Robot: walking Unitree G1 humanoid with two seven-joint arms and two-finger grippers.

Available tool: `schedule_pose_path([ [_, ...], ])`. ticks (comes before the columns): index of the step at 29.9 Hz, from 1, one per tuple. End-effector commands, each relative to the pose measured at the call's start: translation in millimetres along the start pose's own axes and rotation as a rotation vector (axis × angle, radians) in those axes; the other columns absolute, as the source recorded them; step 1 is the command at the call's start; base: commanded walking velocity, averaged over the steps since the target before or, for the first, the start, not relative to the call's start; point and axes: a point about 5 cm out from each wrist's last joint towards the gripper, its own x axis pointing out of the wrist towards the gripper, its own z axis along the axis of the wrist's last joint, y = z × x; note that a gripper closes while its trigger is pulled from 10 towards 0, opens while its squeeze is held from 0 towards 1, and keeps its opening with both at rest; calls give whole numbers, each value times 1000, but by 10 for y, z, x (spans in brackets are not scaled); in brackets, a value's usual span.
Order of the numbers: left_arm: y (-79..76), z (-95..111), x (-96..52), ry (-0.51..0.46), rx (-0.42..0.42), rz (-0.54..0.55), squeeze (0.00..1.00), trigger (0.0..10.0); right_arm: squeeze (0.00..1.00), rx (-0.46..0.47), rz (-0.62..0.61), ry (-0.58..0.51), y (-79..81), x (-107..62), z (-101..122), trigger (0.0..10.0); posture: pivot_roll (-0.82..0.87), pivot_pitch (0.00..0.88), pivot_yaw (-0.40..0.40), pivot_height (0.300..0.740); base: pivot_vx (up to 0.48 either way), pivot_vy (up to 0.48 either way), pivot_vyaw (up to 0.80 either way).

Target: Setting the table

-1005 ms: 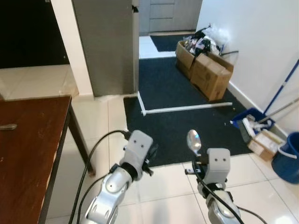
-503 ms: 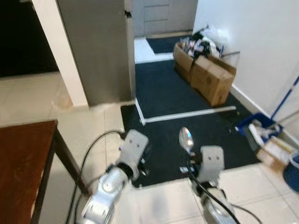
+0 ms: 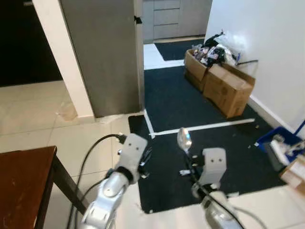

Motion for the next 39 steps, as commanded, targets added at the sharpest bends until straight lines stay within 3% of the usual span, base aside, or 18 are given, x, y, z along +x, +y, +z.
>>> schedule_pose_path([
  [1,62,-127,-66,62,-11,25,0,10000,0,21,24,0,76,-17,-18,10000,2,84,95,740,0,0,0],
  [5,105,-139,-66,108,-95,44,0,10000,0,23,28,-3,68,-17,-3,10000,4,83,98,740,0,0,0],
  [8,118,-134,-66,116,-111,40,0,10000,0,28,30,-6,69,-17,2,10000,4,82,99,740,0,0,0],
  [18,122,-115,-66,127,-42,-2,0,10000,0,82,-36,-11,-20,-5,28,10000,5,91,101,740,0,0,718],
  [24,112,-56,-48,148,-56,-17,0,10000,0,140,-103,-24,-137,14,83,10000,5,97,104,740,0,0,794],
  [39,174,71,-4,140,-49,-8,0,10000,0,135,-125,-77,-216,61,267,10000,6,112,111,740,0,0,794],
])
